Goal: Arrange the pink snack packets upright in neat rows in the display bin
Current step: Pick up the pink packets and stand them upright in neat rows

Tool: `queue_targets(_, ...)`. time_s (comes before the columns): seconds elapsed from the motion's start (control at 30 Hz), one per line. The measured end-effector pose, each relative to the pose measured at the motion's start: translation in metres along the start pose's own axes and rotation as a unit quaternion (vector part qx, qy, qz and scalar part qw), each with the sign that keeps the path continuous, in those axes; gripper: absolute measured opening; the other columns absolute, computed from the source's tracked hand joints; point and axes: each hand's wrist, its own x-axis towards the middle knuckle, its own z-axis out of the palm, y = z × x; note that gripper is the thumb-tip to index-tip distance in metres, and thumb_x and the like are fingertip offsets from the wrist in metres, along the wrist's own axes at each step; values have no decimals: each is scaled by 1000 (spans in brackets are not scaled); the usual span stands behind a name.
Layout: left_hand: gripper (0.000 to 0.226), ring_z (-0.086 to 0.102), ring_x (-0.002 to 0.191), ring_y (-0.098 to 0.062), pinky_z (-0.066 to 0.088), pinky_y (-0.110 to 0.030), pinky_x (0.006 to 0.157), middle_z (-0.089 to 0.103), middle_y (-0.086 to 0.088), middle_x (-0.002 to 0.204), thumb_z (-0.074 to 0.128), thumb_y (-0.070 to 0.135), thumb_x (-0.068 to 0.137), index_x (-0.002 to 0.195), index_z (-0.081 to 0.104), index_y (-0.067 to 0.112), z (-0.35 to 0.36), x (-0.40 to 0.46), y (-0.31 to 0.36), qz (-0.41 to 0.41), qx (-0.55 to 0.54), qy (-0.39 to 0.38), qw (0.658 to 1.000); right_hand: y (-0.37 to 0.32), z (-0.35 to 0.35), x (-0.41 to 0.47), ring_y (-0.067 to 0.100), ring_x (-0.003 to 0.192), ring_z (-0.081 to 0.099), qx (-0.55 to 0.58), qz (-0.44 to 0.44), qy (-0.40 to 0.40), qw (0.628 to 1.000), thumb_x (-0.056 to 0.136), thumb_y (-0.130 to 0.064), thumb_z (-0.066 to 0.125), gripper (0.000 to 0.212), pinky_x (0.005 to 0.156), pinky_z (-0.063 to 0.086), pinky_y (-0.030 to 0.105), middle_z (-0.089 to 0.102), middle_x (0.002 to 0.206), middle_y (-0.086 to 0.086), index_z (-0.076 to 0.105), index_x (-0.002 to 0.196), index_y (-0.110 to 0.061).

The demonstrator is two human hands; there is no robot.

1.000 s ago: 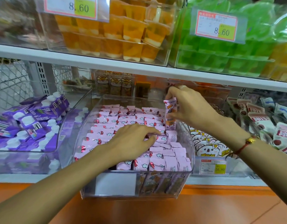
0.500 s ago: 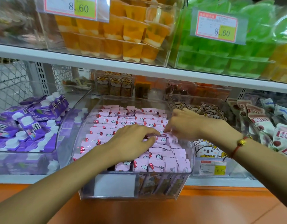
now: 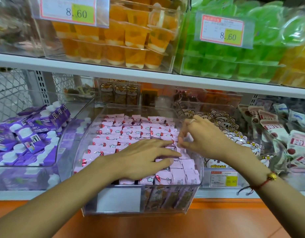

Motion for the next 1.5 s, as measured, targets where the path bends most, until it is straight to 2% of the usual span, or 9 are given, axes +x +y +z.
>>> queue_targets(0.33, 39, 17, 139, -5, 15, -31, 111, 21, 12, 155, 26, 51, 98, 136, 34, 53, 2, 8, -8, -14, 90, -82, 992, -1, 10, -12, 18, 80, 47, 112, 1, 205, 972, 96, -24, 50, 8, 62, 28, 31, 50, 79, -8, 52, 94, -17)
queue_targets(0.57, 30, 61, 103, -17, 51, -41, 88, 64, 7, 116, 36, 51, 95, 101, 64, 39, -4, 5, 0, -61, -92, 26, 994, -4, -8, -12, 16, 72, 51, 313, 100, 442, 834, 97, -16, 47, 3, 64, 40, 29, 55, 83, 0, 49, 98, -13)
queue_targets(0.67, 34, 63, 96, -7, 53, -36, 77, 64, 17, 106, 53, 67, 79, 90, 55, 34, -13, 8, 6, -117, -190, 190, 956, -8, -9, -13, 11, 71, 51, 381, 133, 425, 810, 98, -15, 47, 4, 66, 42, 30, 55, 81, 0, 48, 96, -11)
queue_targets(0.73, 50, 59, 96, 5, 50, -24, 75, 58, 22, 111, 57, 73, 69, 103, 48, 38, -17, 8, 11, -112, -257, 201, 939, -12, -8, -14, 22, 72, 53, 439, 166, 385, 794, 98, -15, 47, 7, 66, 47, 38, 57, 83, 11, 47, 91, -15)
queue_targets(0.9, 28, 60, 91, 1, 52, -23, 78, 65, 17, 102, 63, 44, 83, 109, 61, 34, -18, 8, 14, -72, -234, 203, 948, -18, -7, -11, -3, 52, 53, 598, 212, 301, 712, 97, -10, 47, 12, 50, 45, 12, 55, 74, 3, 48, 86, -13)
queue_targets(1.0, 26, 63, 74, 5, 50, -13, 65, 70, 14, 92, 61, 36, 87, 110, 68, 25, -22, 9, 12, -115, -305, 210, 922, -11, -6, -13, -3, 62, 53, 541, 204, 273, 769, 95, -8, 51, 6, 57, 42, 7, 58, 82, 2, 53, 98, -13)
queue_targets(1.2, 31, 62, 46, -3, 45, -11, 45, 72, 4, 63, 56, 43, 88, 78, 71, 17, -31, 7, 21, -227, -439, 165, 853, -9, -6, -25, 20, 130, 32, 123, -8, 191, 974, 75, -15, 66, 67, 106, 23, 32, 42, 141, -1, 44, 138, -20)
queue_targets(1.33, 42, 64, 47, -7, 47, -13, 44, 71, -1, 59, 52, 49, 89, 71, 72, 17, -32, 10, 23, -247, -428, 168, 853, -12, -6, -23, 24, 111, 49, 93, -35, 169, 981, 81, -16, 70, 46, 89, 39, 34, 59, 118, 0, 59, 126, -20)
queue_targets(1.5, 51, 69, 76, -2, 55, -21, 61, 73, 10, 92, 24, 61, 93, 95, 67, 32, -35, 14, 15, -197, -461, 185, 845, -12, -9, -24, 11, 90, 59, 305, 79, 170, 934, 80, -23, 73, 34, 77, 47, 21, 69, 102, -9, 67, 113, -23)
